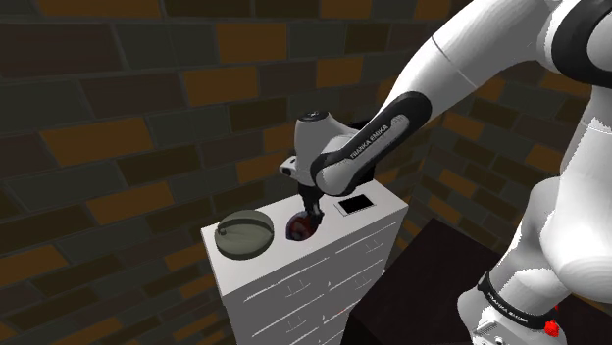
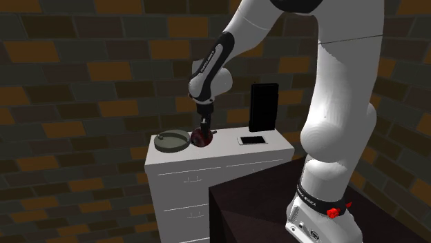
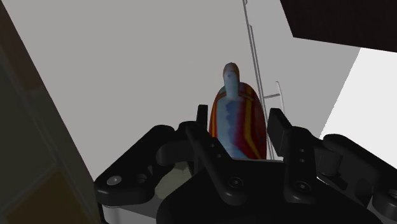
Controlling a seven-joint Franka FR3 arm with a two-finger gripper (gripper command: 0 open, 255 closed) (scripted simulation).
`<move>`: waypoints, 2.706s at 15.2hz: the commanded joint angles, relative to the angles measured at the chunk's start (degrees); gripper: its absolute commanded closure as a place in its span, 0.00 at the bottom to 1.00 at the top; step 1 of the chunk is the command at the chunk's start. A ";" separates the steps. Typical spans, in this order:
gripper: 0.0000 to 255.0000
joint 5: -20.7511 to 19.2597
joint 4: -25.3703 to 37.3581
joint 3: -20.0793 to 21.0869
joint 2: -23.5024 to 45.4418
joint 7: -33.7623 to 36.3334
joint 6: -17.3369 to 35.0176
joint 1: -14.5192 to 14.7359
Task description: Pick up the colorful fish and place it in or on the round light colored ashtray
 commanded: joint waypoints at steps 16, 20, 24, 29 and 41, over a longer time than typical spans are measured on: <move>1.00 0.26 23.29 1.22 9.18 2.29 -14.24 2.01; 1.00 0.05 36.55 1.47 17.18 3.32 -19.55 3.10; 1.00 -0.12 49.72 1.54 25.35 3.99 -24.58 4.10; 1.00 -0.25 48.76 1.45 27.20 4.14 -21.78 4.13; 1.00 -0.54 47.95 1.25 31.58 4.46 -16.60 4.23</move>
